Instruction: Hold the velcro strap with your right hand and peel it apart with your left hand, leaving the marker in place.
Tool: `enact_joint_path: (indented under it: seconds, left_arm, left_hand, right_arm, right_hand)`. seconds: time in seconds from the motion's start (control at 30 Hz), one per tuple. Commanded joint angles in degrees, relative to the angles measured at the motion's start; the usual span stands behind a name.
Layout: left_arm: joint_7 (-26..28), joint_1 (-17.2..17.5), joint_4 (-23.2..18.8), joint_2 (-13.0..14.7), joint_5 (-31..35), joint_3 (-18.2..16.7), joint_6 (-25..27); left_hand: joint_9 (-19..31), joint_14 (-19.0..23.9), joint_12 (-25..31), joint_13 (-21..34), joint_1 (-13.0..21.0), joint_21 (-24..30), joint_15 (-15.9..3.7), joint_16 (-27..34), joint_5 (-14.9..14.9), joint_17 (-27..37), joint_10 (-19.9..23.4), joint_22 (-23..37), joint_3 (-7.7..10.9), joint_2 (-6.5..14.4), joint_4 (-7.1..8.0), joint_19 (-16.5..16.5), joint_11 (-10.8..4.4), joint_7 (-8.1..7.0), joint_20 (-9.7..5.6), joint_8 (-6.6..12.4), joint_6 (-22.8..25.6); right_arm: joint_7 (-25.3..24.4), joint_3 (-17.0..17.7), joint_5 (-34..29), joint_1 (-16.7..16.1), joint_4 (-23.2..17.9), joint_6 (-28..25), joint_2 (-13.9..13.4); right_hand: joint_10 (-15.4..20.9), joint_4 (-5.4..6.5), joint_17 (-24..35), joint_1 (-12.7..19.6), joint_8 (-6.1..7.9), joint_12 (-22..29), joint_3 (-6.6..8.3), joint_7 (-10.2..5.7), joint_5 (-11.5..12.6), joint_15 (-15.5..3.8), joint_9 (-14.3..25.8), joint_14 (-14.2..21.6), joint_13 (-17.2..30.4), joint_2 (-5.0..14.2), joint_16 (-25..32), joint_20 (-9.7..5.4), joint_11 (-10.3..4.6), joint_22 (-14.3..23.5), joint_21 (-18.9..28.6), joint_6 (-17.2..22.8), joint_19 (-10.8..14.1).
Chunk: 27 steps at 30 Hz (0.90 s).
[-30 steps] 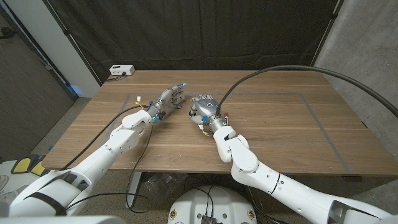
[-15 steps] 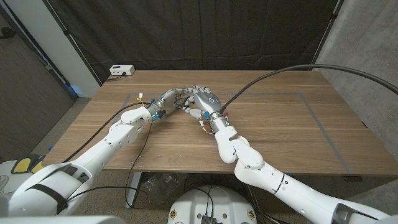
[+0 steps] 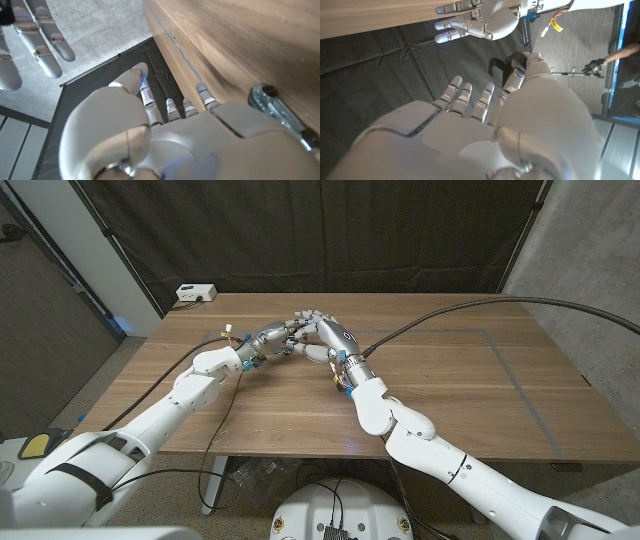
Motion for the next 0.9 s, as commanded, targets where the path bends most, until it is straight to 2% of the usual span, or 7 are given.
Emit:
enact_joint_path:
  seconds: [0.03, 0.4, 0.53, 0.73, 0.8, 0.83, 0.9]
  left_arm:
    - [7.79, 2.53, -5.92, 3.20, 8.06, 0.90, -6.02]
    - [6.82, 5.39, -7.92, 1.89, 5.47, -0.27, -13.52]
    - [5.58, 5.52, -8.12, 1.37, 4.58, -0.17, -14.68]
    - [3.34, 5.56, -7.73, 0.63, 2.48, -0.23, -15.57]
    - [2.06, 5.90, -7.57, 0.03, 0.52, -0.45, -15.55]
    - [1.58, 6.14, -7.47, -0.38, -0.53, -0.63, -15.53]
    - [1.18, 6.54, -7.39, -1.04, -1.89, -0.96, -15.56]
  left_hand:
    - [0.30, 0.51, -0.09, 0.19, 1.69, 0.33, 0.49, 0.01, -0.44, -0.02, -0.37, -0.13, -1.91, -3.10, 0.40, 1.10, 0.35, -0.10, 0.38, -0.65, -0.93]
    - [0.69, 1.34, 0.01, 0.22, 3.82, -0.17, -0.05, 0.19, 0.27, 0.07, -0.10, -0.27, -5.30, -7.66, 0.94, 1.60, -1.44, -0.02, 0.01, 0.48, 3.07]
    - [0.74, 1.01, -0.26, 0.26, 4.19, -0.51, 0.18, 0.04, 0.61, 0.14, -0.86, -0.31, -6.93, -10.03, 1.03, 1.51, -1.36, 0.02, 0.19, 0.04, 2.30]
    - [0.85, 0.55, -0.30, 0.30, 3.79, -0.89, 0.37, -0.08, 1.17, 0.24, -1.12, -0.33, -8.59, -11.59, 1.42, 1.27, -1.13, 0.14, 0.44, -0.03, 2.32]
    - [0.94, 0.54, -0.19, 0.33, 3.11, -1.05, 0.23, -0.02, 1.50, 0.31, -0.96, -0.34, -9.71, -12.08, 1.81, 1.34, -1.25, 0.34, 0.29, 0.33, 3.32]
    - [1.07, 0.54, 0.13, 0.36, 2.05, -1.32, 0.14, 0.08, 2.04, 0.40, -0.18, -0.33, -11.48, -12.32, 2.33, 1.41, -1.45, 0.42, 0.19, 1.05, 5.36]
    - [1.08, 0.92, 0.50, 0.38, 1.69, -1.54, 0.01, 0.28, 2.52, 0.44, 0.82, -0.30, -12.79, -12.22, 2.47, 1.50, -1.91, 0.39, 0.10, 1.70, 7.38]
  right_arm:
    - [-4.77, 2.95, 8.17, -0.48, 3.31, 7.88, 2.38]
    - [-6.99, 3.43, 11.88, -0.17, 6.93, 10.97, 5.40]
    - [-7.18, 3.63, 13.62, 0.02, 8.25, 12.34, 6.27]
    - [-7.53, 3.81, 14.89, 0.15, 9.46, 12.91, 7.06]
    - [-7.50, 3.92, 15.73, 0.22, 10.03, 13.74, 7.32]
    - [-7.51, 3.94, 15.90, 0.26, 10.19, 13.93, 7.40]
    - [-7.50, 3.99, 16.49, 0.38, 10.68, 14.81, 7.61]
  right_hand:
    - [1.01, 0.21, 0.28, -0.42, -0.35, 0.73, -0.46, -0.55, 0.57, -6.39, 0.25, 0.86, 0.33, 0.19, 0.43, -4.44, 0.01, 0.12, 0.28, 1.05, 0.25]
    - [2.64, 0.85, 0.34, -1.03, -1.11, 1.43, -1.44, -0.55, 0.69, -5.41, 0.26, 1.96, 0.31, 0.78, 0.93, -2.98, 0.22, 0.12, 0.44, 1.11, 0.31]
    - [3.40, 0.96, 0.34, -1.14, -1.31, 1.73, -1.81, -0.53, 0.68, -5.01, 0.25, 2.29, 0.27, 0.88, 1.01, -2.66, 0.29, 0.10, 0.54, 1.35, 0.43]
    - [4.10, 1.11, 0.36, -1.25, -1.55, 1.97, -2.27, -0.49, 0.61, -4.52, 0.21, 2.86, 0.19, 1.14, 1.12, -2.27, 0.30, 0.08, 0.74, 1.90, 0.71]
    - [4.25, 1.12, 0.36, -1.25, -1.62, 2.02, -2.39, -0.48, 0.59, -4.43, 0.20, 2.98, 0.17, 1.16, 1.14, -2.24, 0.31, 0.08, 0.79, 2.00, 0.79]
    - [4.34, 1.11, 0.36, -1.25, -1.62, 2.05, -2.46, -0.45, 0.58, -4.40, 0.20, 3.06, 0.16, 1.14, 1.15, -2.33, 0.31, 0.08, 0.80, 2.13, 0.78]
    - [4.56, 1.11, 0.36, -1.23, -1.65, 2.13, -2.57, -0.43, 0.57, -4.45, 0.18, 3.32, 0.15, 1.17, 1.21, -2.21, 0.34, 0.08, 0.85, 2.35, 0.84]
